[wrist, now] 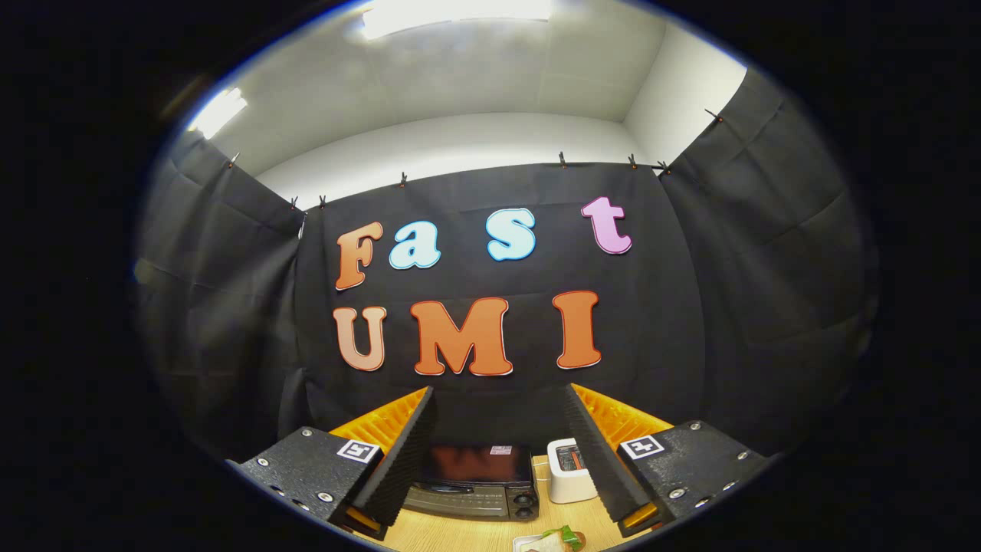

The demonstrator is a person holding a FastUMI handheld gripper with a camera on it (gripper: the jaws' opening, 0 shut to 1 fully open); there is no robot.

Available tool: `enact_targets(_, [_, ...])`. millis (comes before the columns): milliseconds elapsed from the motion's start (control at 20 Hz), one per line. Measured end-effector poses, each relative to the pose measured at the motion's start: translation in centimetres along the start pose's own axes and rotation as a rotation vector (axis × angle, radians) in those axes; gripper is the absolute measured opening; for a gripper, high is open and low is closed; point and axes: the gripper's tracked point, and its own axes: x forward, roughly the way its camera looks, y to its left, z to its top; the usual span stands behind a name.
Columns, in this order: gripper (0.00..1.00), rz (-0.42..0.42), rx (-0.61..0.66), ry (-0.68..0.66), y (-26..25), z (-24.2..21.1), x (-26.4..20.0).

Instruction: Open the toaster oven, put the food inside, and close the toaster oven door.

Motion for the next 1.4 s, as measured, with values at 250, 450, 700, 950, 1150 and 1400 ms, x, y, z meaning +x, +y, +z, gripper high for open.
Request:
enact_targets(250, [0.98, 0.02, 0.01, 0.006, 0.9, -0.8, 0.6])
enact_targets(450, [0.98, 0.034, 0.003, 0.023, 1.8, -1.8, 1.4])
enact_targets(700, [0.98, 0.038, -0.03, 0.043, 2.2, -2.6, 2.2])
enact_targets(950, [0.98, 0.027, -0.016, 0.025, 2.0, -2.6, 3.0])
enact_targets(1150, [0.98, 0.053, 0.014, 0.082, 3.9, -7.0, 4.3])
enact_targets(1400, [0.98, 0.109, 0.015, 0.206, 7.9, -14.2, 7.2])
